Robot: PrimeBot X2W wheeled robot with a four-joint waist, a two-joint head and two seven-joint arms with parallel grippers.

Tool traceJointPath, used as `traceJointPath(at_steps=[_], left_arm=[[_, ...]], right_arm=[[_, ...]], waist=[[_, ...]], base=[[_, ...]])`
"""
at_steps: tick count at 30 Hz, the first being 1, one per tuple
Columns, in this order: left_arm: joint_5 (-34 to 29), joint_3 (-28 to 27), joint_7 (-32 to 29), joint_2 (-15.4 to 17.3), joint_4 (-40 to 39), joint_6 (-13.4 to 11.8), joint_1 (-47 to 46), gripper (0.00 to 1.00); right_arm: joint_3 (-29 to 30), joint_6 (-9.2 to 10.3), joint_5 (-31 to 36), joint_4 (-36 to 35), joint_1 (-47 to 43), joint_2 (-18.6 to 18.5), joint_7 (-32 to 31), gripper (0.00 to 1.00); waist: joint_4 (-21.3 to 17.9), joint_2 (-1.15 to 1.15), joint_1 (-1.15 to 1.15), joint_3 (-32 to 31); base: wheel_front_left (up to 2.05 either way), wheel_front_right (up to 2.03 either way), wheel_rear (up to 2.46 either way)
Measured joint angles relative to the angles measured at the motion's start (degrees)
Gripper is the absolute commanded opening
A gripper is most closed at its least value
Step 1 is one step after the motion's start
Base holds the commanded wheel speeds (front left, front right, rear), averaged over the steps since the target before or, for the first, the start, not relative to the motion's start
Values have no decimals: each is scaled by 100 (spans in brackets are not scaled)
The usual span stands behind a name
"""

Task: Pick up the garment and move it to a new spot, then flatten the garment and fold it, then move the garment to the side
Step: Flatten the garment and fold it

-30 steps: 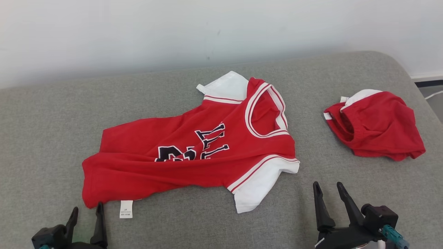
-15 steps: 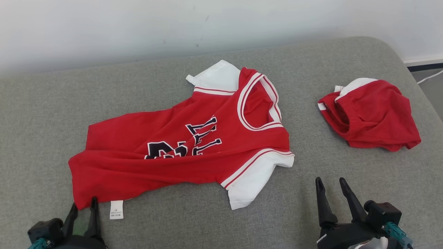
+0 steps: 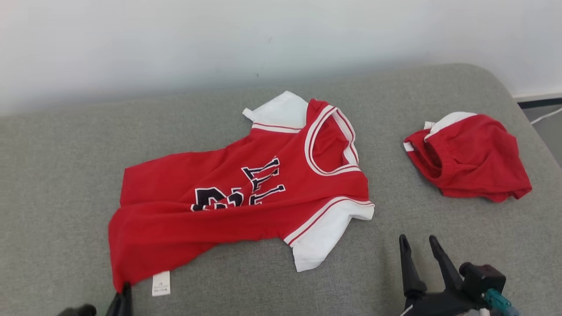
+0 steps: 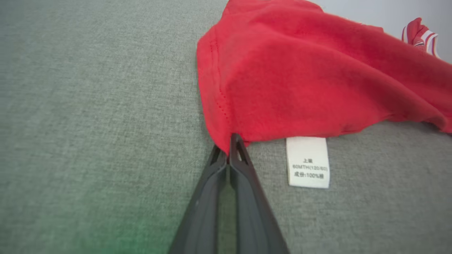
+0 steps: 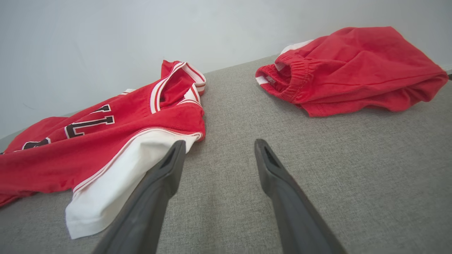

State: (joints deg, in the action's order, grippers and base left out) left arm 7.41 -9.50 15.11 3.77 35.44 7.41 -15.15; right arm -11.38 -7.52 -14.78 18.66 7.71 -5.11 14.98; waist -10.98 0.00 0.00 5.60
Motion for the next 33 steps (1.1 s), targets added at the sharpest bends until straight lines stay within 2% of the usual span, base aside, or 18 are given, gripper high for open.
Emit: traceJointPath(at_steps=[13, 27, 33], left_arm=[[392, 649, -1, 165, 94, 7, 559, 0], [457, 363, -1, 197, 268, 3, 737, 0], [311, 31, 0, 198, 288, -201, 800, 0]], right_arm=[[7, 0, -18, 158, -250, 97, 0, 100], [-2, 0, -16, 245, -269, 77, 0, 100], [-42, 0, 12, 281, -260, 78, -1, 100]], waist=[[262, 0, 0, -581], [321, 0, 0, -706], [507, 0, 0, -685]], base=[[0, 0, 0], [0, 0, 0], [0, 0, 0]])
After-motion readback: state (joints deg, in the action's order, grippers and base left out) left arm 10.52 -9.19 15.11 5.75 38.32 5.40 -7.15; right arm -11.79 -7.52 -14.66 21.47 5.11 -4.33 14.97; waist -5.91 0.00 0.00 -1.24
